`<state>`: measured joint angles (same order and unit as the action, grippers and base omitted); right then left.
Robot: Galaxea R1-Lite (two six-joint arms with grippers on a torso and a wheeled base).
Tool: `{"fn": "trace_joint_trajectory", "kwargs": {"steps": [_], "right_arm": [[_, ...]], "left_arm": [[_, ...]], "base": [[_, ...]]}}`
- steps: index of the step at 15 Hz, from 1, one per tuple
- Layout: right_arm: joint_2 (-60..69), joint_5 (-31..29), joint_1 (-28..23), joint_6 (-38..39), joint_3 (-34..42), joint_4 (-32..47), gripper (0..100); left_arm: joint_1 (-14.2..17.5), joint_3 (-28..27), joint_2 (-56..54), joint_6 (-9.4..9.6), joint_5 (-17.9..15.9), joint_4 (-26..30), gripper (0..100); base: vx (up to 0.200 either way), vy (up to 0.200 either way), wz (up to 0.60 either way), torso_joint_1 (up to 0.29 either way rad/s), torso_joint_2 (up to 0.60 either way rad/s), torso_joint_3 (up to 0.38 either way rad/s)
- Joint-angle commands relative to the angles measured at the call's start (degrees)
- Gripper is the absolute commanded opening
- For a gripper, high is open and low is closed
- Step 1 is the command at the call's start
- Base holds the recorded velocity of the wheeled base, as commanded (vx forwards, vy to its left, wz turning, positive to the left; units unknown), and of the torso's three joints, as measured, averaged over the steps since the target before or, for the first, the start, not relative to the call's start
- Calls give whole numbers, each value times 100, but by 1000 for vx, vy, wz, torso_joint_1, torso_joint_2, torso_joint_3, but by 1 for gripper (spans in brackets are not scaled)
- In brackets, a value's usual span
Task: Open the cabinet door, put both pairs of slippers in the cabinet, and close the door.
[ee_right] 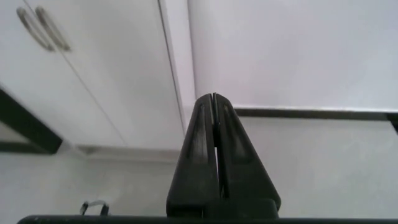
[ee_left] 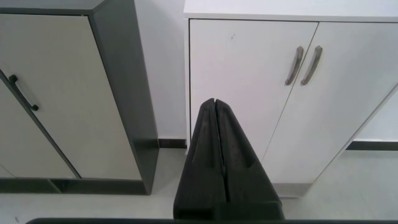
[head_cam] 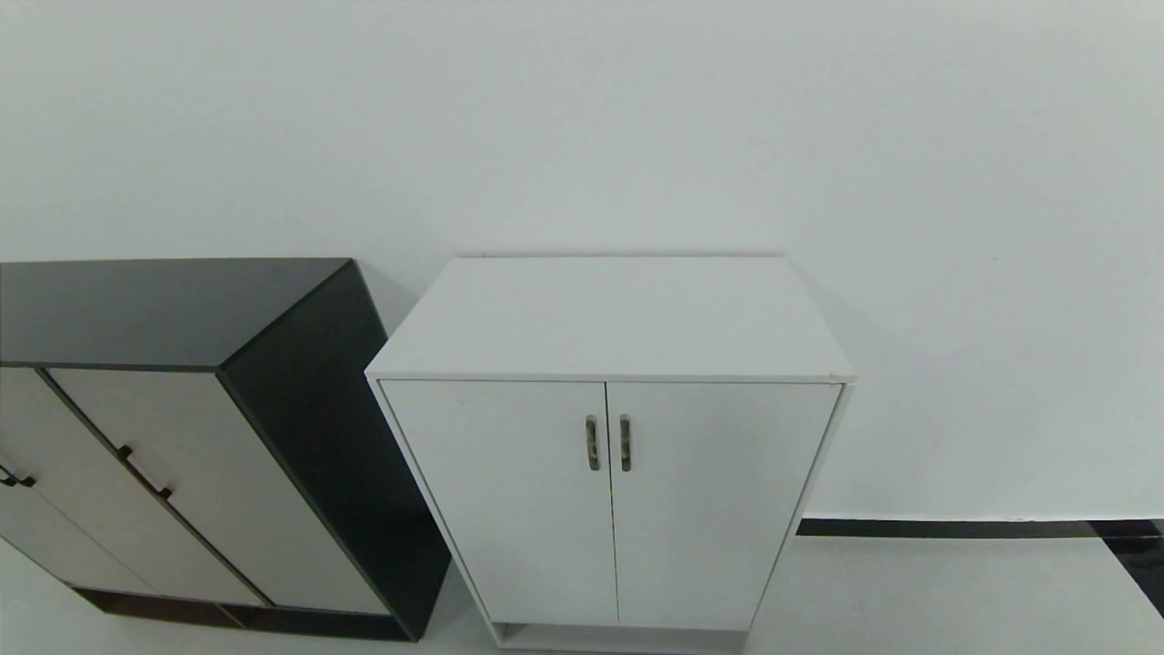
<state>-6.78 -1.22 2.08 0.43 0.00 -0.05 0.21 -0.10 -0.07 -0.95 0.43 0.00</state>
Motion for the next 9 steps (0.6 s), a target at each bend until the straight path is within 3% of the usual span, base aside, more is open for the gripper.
{"fn": "trace_joint_trajectory", "kwargs": {"steps": [1, 9], "right_arm": [[379, -1, -103, 1, 0, -4, 0], [678, -19, -208, 19, 0, -4, 0]], "left_arm": [[-3, 1, 7, -2, 1, 0, 0], [-3, 1, 7, 51, -8, 0, 0]], "base": [[0, 0, 0, 0, 0, 0], [0, 0, 0, 0, 0, 0]]}}
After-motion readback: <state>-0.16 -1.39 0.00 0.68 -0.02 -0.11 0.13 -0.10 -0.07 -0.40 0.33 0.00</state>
